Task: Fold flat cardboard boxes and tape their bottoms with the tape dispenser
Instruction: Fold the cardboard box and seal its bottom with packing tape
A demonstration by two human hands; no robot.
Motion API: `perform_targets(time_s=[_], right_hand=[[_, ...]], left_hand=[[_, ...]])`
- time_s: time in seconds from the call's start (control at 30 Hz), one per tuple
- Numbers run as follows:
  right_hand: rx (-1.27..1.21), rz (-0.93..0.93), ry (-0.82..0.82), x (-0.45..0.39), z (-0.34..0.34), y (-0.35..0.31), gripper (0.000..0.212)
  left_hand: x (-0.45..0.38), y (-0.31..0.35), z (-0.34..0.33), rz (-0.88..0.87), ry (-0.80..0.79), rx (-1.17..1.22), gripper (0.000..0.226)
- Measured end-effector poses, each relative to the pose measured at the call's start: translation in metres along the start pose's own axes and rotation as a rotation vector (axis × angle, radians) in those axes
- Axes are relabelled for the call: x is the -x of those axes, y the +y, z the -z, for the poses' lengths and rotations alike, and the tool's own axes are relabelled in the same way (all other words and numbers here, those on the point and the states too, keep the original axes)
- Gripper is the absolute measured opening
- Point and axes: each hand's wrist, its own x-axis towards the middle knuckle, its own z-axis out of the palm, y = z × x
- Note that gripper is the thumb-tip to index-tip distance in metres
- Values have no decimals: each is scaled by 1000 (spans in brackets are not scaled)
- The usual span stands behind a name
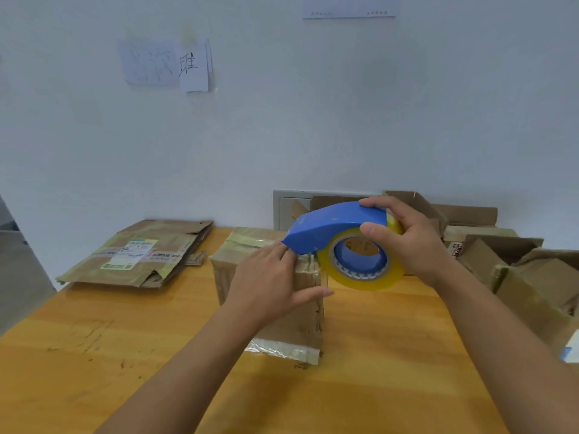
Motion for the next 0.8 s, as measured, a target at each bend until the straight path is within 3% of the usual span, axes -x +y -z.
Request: perform_targets(time_s=[0.13,0.4,0.6,0.8], right_hand=[[-16,-6,15,1,1,4,34],[-25,-44,21,11,20,10,38],[-38,-77,115,26,45,12,35],[-51,-105,154,44,43,24,41]], left_hand=[[0,1,-6,10,60,8,70],[-9,6,-6,3,-63,-14,79],[-7,-2,-7,42,-114,-31,87],[-9,0,-8,-31,-128,8,74]])
